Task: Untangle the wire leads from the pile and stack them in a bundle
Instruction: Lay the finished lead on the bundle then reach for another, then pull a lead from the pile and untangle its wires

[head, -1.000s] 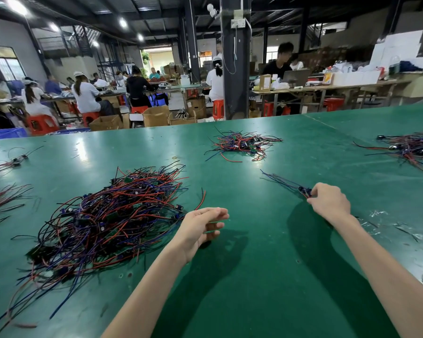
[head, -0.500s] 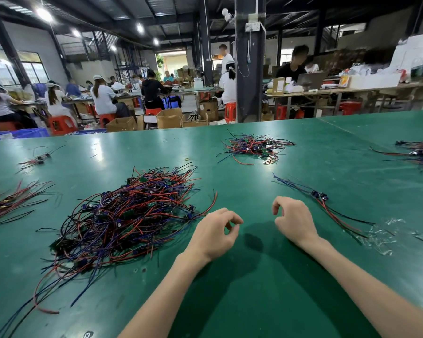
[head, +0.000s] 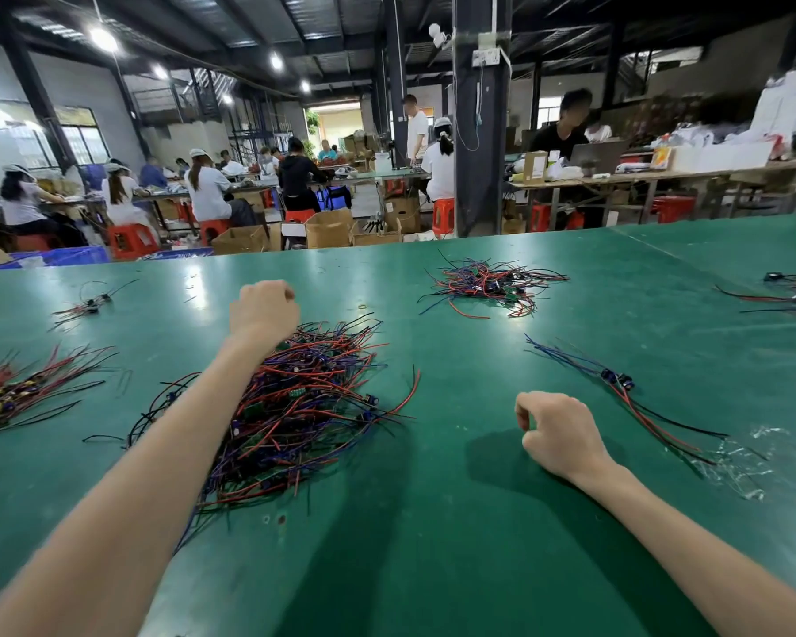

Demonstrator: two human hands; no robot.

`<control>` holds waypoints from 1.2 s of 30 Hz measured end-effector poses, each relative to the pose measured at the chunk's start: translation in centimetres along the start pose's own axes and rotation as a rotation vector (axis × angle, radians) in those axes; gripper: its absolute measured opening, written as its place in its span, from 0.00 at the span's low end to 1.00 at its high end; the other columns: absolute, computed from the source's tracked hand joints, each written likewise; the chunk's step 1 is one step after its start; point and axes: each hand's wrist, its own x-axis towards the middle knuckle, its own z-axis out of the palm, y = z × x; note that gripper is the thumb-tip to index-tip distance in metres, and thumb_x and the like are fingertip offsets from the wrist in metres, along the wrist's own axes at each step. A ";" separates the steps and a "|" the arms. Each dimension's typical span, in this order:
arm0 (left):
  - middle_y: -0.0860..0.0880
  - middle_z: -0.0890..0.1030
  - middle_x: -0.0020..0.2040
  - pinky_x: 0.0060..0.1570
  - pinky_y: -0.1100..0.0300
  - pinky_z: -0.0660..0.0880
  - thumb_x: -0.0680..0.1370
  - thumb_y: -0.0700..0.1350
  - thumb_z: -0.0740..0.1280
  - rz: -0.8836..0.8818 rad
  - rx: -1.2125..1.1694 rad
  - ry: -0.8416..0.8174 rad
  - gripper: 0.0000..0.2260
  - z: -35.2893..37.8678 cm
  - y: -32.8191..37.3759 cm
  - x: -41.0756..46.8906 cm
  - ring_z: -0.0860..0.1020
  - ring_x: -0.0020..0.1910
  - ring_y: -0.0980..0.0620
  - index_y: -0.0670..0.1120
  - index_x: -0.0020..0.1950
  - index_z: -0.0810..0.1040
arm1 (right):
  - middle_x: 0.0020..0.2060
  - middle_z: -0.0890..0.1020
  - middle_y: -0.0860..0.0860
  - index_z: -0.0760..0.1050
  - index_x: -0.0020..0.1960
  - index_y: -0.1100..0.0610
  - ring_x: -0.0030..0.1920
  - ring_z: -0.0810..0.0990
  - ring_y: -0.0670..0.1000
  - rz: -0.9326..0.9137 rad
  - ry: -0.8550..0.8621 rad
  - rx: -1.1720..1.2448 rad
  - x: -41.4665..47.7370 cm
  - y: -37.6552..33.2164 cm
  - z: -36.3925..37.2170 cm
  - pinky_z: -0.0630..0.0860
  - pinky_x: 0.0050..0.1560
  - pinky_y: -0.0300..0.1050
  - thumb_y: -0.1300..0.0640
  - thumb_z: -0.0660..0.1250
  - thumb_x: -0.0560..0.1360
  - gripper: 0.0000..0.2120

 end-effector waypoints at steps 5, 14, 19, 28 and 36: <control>0.46 0.79 0.60 0.61 0.49 0.71 0.79 0.45 0.59 -0.051 0.279 -0.353 0.13 2.4 -3.8 0.8 0.75 0.59 0.44 0.48 0.59 0.79 | 0.30 0.69 0.47 0.70 0.36 0.55 0.36 0.70 0.56 -0.002 -0.033 -0.005 0.1 0.1 0.1 0.64 0.36 0.45 0.67 0.63 0.61 0.09; 0.43 0.82 0.48 0.58 0.50 0.65 0.80 0.44 0.60 -0.011 0.221 -0.009 0.09 1.9 -2.4 0.8 0.77 0.51 0.41 0.43 0.50 0.79 | 0.31 0.69 0.46 0.69 0.35 0.54 0.39 0.72 0.56 0.021 -0.069 0.013 0.2 -0.1 0.0 0.63 0.37 0.45 0.67 0.62 0.62 0.09; 0.37 0.81 0.44 0.46 0.51 0.67 0.82 0.42 0.57 0.123 0.007 0.279 0.09 -0.3 0.8 0.4 0.75 0.40 0.42 0.38 0.52 0.74 | 0.32 0.69 0.46 0.69 0.35 0.54 0.38 0.72 0.55 0.031 -0.084 0.013 0.2 -0.2 -0.1 0.63 0.37 0.44 0.67 0.62 0.62 0.09; 0.48 0.79 0.37 0.29 0.70 0.71 0.81 0.39 0.60 0.363 -0.794 0.232 0.04 1.2 9.5 -9.4 0.76 0.28 0.58 0.41 0.48 0.71 | 0.28 0.67 0.45 0.76 0.37 0.58 0.34 0.69 0.54 0.043 0.064 0.201 -0.3 -0.4 -0.4 0.63 0.34 0.46 0.73 0.60 0.59 0.14; 0.45 0.73 0.34 0.30 0.64 0.78 0.80 0.37 0.61 -0.201 -1.438 -0.249 0.06 7.9 11.4 -14.9 0.75 0.26 0.59 0.39 0.44 0.75 | 0.31 0.79 0.52 0.79 0.41 0.55 0.32 0.75 0.50 0.223 0.086 0.918 -0.4 -2.9 -0.7 0.74 0.40 0.41 0.76 0.57 0.70 0.19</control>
